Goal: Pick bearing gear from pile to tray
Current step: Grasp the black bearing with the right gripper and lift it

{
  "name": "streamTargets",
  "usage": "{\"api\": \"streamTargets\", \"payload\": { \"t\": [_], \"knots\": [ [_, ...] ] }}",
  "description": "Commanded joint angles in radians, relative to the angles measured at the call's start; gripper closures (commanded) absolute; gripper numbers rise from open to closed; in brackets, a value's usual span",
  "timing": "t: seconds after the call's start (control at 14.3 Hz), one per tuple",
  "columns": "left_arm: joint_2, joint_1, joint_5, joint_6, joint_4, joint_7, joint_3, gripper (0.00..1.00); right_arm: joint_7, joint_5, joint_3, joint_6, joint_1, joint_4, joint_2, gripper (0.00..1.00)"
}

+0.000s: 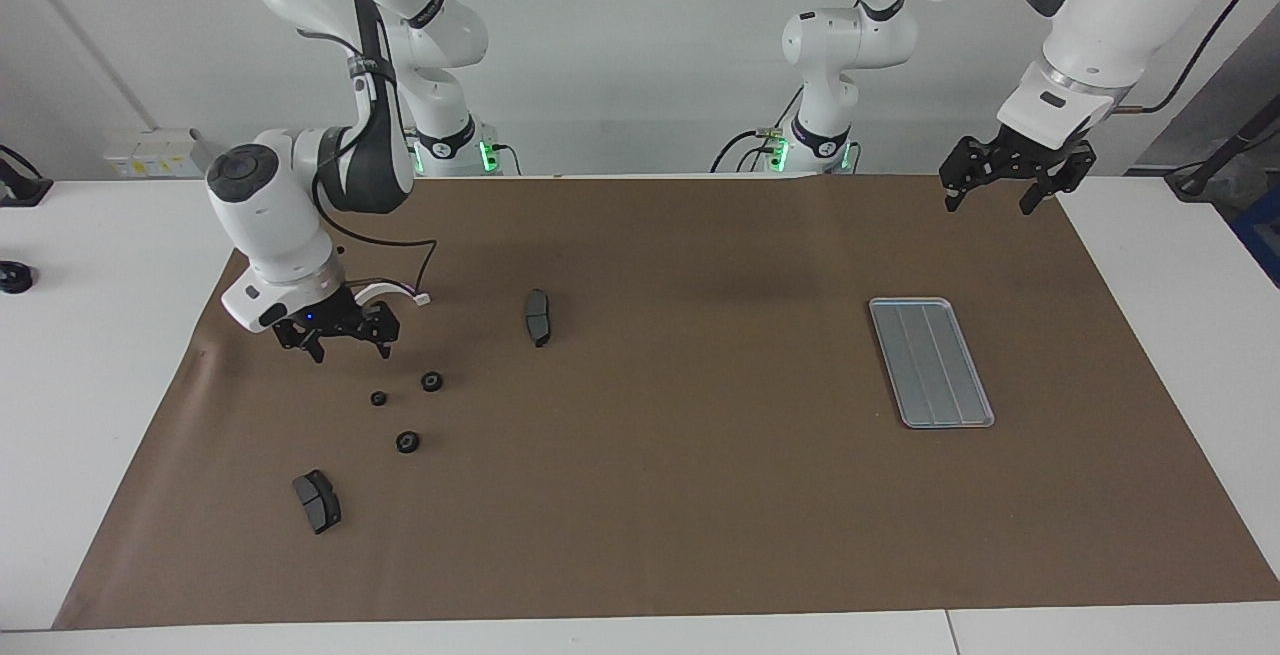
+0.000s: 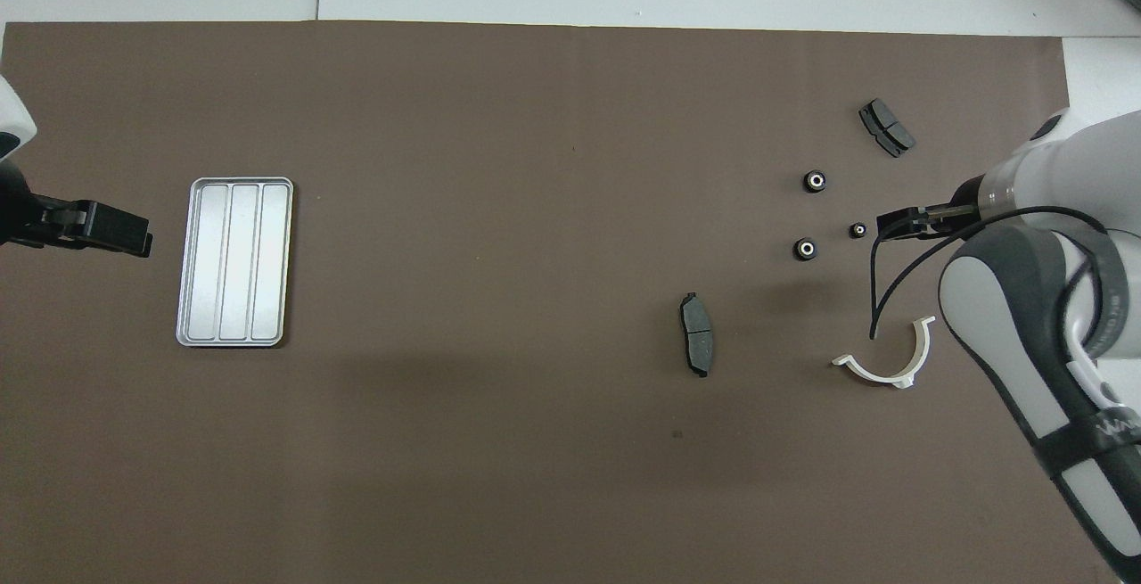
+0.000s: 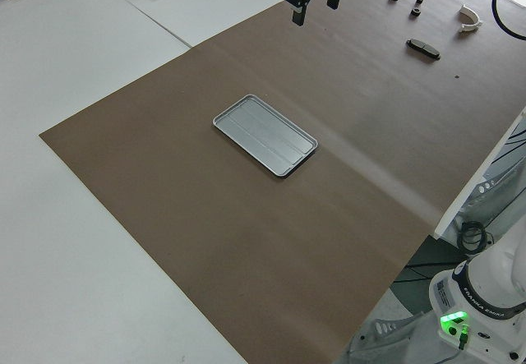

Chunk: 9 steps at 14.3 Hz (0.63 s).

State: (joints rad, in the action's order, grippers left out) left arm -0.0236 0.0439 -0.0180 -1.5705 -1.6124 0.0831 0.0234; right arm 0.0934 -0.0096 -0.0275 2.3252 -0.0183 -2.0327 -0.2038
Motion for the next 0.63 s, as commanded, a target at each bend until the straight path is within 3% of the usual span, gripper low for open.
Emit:
{"api": "streamTargets", "payload": {
  "t": [0.0,0.49,0.56],
  "knots": [
    [-0.025,-0.012,0.012,-0.002,-0.026,0.013,0.003,0.0,0.039,0.023,0.004,0.089,-0.012,-0.037,-0.032,0.0],
    [-0.025,-0.012,0.012,-0.002,-0.027,0.013,0.003,0.0,0.032,0.025,0.004,0.201,-0.015,-0.024,-0.131,0.0],
    [-0.025,-0.012,0.012,-0.002,-0.026,0.013,0.003,0.0,0.031,0.025,0.004,0.198,-0.014,-0.023,-0.131,0.06]
  ]
}}
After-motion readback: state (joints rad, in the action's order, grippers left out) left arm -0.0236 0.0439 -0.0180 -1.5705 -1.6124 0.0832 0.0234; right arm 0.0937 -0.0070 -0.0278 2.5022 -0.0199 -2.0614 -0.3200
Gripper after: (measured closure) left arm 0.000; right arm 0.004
